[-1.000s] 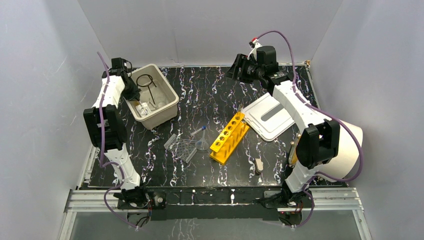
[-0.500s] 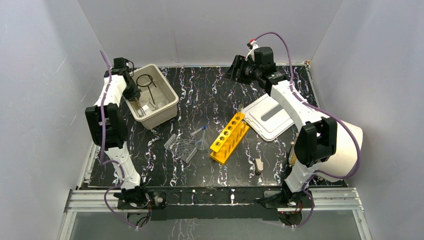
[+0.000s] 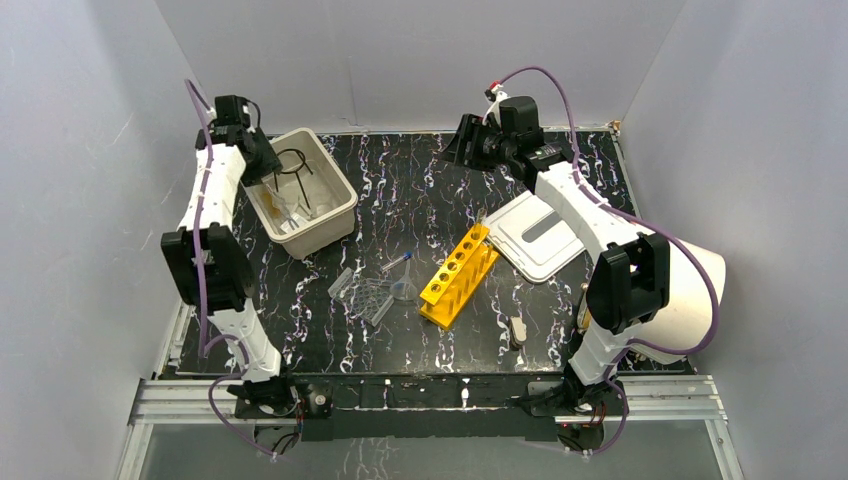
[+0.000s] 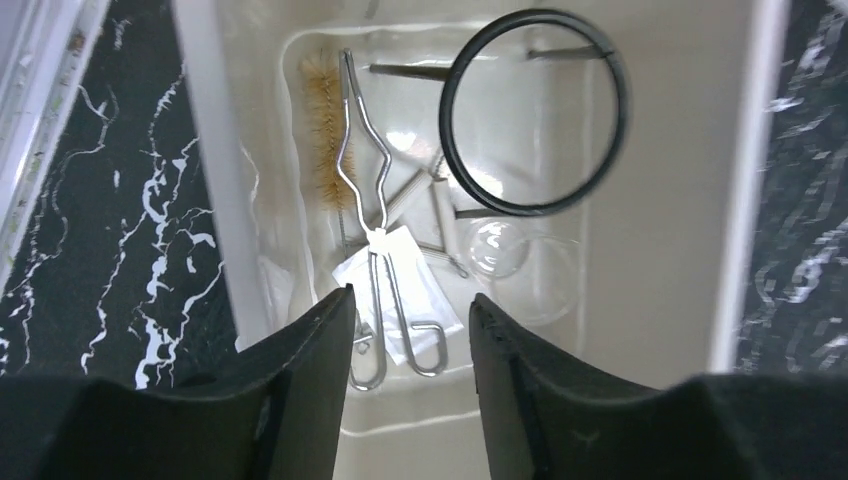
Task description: Organize the chemistry lab equipment
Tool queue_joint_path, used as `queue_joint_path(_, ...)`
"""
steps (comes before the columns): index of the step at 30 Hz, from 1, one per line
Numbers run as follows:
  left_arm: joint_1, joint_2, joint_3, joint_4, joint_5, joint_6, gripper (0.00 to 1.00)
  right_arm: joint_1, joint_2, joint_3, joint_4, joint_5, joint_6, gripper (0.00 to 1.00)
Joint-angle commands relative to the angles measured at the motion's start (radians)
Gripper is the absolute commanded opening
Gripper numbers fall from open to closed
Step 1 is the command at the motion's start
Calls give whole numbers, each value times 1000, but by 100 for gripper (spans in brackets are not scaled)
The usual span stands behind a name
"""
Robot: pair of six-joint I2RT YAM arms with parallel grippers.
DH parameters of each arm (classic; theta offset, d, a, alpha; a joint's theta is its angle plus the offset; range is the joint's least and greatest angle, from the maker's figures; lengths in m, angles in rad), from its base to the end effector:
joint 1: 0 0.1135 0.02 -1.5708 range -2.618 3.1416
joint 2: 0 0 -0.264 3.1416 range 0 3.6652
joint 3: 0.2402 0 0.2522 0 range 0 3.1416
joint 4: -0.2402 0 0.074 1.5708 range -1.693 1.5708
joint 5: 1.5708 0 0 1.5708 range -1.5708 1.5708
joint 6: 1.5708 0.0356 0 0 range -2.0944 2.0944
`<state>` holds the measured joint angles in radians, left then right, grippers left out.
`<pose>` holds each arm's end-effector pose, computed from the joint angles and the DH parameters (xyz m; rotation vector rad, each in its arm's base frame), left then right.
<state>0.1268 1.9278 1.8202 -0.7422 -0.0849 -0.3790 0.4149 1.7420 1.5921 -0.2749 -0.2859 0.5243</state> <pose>0.4306 0.0579 0.3120 -0.6420 2.3297 -0.0128 0.3755 0.1763 0.3518 -0.0792 2.0880 0.8745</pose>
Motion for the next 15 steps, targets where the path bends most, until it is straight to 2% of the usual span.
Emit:
queue_joint_path(1, 9, -169, 0, -25, -33, 12, 52, 17, -39, 30, 26, 10, -21, 68)
queue_joint_path(4, 45, -236, -97, -4, -102, 0, 79, 30, -47, 28, 21, 10, -36, 69)
queue_joint_path(7, 91, -298, -174, 31, -81, -37, 97, 46, -54, 25, 14, 17, -50, 70)
queue_joint_path(11, 117, -325, -241, 70, -3, -51, 98, 66, -58, 27, 3, 22, -65, 71)
queue_joint_path(15, 130, -320, -302, 126, 143, -64, 98, 77, -62, 20, -1, 26, -69, 71)
